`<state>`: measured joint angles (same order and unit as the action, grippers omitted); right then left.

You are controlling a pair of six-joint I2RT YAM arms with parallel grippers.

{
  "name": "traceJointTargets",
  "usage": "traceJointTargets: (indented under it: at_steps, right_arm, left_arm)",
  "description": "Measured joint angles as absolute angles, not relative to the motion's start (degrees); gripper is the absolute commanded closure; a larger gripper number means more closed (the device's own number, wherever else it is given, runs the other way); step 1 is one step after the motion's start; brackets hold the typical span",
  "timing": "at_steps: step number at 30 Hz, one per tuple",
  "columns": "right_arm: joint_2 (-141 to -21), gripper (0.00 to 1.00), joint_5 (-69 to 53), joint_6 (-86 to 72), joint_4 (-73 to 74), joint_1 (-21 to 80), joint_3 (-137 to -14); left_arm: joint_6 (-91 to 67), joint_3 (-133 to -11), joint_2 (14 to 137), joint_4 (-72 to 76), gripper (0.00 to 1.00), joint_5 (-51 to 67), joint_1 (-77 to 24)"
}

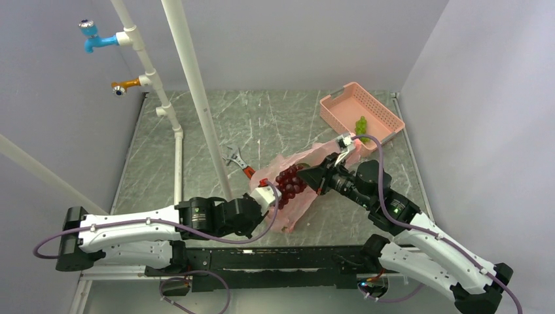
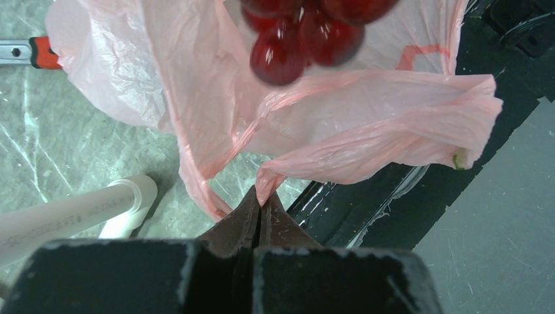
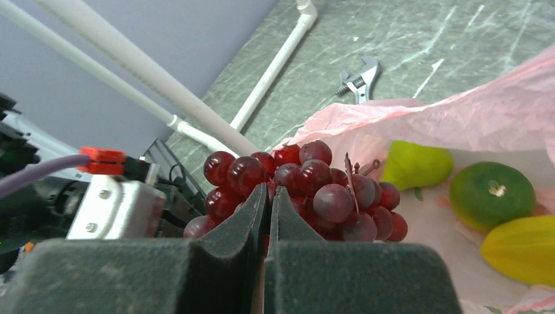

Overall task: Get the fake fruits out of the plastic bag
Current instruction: Take out the fake fruit from the plastic bag.

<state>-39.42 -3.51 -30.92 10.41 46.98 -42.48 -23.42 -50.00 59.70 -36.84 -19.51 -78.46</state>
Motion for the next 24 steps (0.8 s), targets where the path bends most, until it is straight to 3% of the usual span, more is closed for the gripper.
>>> traceJointTargets:
  at_steps: [8,18,24]
  right_arm:
    - [-38.8,1.0,-6.5,-33.4,9.3,47.0,-42.4]
    - [-48.4,1.0,-17.5,-50.5,-12.5,47.0,-39.4]
    - [-54.3,1.0,-18.6,-58.8,-19.9,46.7,-43.5]
  left_arm:
    - [-24.7,-50.0,55.5,-37.9,1.0,-22.7,-78.5]
    - [-26.8,-49.5,52.6,-37.4,1.0,-27.9,-78.5]
    - [-29.6,-48.5,53.6,-37.3,1.0,-28.5,-78.5]
